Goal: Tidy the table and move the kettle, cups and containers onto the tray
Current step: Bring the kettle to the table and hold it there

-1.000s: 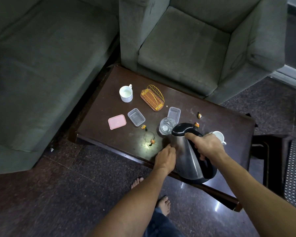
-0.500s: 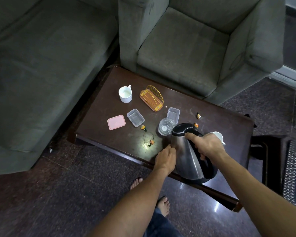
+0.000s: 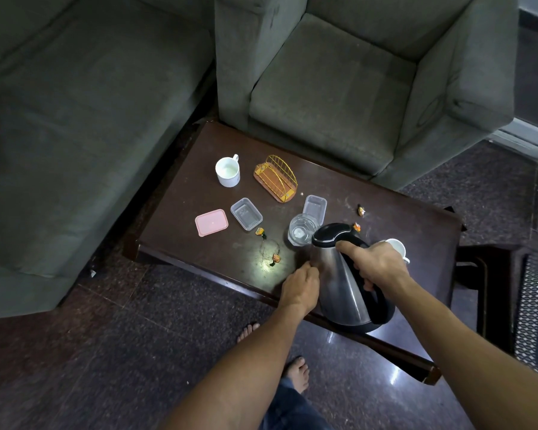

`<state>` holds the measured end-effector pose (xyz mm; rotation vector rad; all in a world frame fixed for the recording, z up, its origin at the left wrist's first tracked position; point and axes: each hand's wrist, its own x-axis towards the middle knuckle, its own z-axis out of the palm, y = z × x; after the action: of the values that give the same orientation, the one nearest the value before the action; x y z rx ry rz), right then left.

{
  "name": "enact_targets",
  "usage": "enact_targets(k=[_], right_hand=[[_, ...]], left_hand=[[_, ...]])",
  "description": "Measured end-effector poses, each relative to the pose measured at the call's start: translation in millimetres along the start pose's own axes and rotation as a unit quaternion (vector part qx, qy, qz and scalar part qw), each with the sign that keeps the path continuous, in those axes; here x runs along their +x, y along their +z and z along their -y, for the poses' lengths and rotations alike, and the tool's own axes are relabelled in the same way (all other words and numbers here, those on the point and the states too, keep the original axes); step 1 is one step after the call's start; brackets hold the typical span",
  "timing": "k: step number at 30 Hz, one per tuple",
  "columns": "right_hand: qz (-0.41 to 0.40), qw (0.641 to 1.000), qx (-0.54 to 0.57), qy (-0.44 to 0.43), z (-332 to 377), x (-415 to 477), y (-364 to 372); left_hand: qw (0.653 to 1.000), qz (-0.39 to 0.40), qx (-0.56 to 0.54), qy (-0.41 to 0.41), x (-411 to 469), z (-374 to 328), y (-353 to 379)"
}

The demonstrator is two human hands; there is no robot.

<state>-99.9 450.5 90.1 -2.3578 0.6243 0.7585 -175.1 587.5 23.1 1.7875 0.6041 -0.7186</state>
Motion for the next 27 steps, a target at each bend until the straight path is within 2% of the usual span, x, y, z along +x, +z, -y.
enact_targets(k=[20, 27], right_hand=[[-0.004, 1.0, -0.01, -0.002, 5, -2, 0], [-0.022, 0.999, 0.031, 0.016, -8, -2, -2]], left_hand=[[1.0, -0.005, -0.015, -0.005, 4, 1, -2], [0.999, -0.022, -0.032, 0.002, 5, 1, -3]])
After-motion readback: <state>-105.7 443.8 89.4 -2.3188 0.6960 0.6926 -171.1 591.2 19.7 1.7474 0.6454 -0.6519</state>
